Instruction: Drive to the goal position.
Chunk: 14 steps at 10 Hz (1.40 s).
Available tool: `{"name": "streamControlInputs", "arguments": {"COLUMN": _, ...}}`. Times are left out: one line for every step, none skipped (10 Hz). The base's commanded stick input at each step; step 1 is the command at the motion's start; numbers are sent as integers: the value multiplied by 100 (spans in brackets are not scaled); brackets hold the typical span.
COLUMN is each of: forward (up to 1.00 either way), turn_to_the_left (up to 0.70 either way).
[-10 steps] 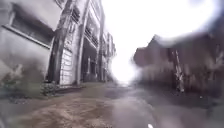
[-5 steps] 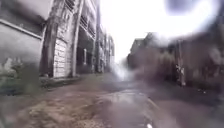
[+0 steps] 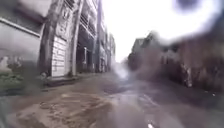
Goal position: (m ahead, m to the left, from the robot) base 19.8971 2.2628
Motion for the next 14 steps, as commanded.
{"name": "streamControlInputs", "arguments": {"forward": 50, "turn_to_the_left": 2}}
{"name": "streamControlInputs", "arguments": {"forward": 50, "turn_to_the_left": 2}}
{"name": "streamControlInputs", "arguments": {"forward": 50, "turn_to_the_left": 2}}
{"name": "streamControlInputs", "arguments": {"forward": 50, "turn_to_the_left": 2}}
{"name": "streamControlInputs", "arguments": {"forward": 50, "turn_to_the_left": 2}}
{"name": "streamControlInputs", "arguments": {"forward": 50, "turn_to_the_left": 2}}
{"name": "streamControlInputs", "arguments": {"forward": 50, "turn_to_the_left": -25}}
{"name": "streamControlInputs", "arguments": {"forward": 50, "turn_to_the_left": -48}}
{"name": "streamControlInputs", "arguments": {"forward": 50, "turn_to_the_left": -48}}
{"name": "streamControlInputs", "arguments": {"forward": 50, "turn_to_the_left": -48}}
{"name": "streamControlInputs", "arguments": {"forward": 50, "turn_to_the_left": -48}}
{"name": "streamControlInputs", "arguments": {"forward": 50, "turn_to_the_left": -48}}
{"name": "streamControlInputs", "arguments": {"forward": 50, "turn_to_the_left": -48}}
{"name": "streamControlInputs", "arguments": {"forward": 50, "turn_to_the_left": 2}}
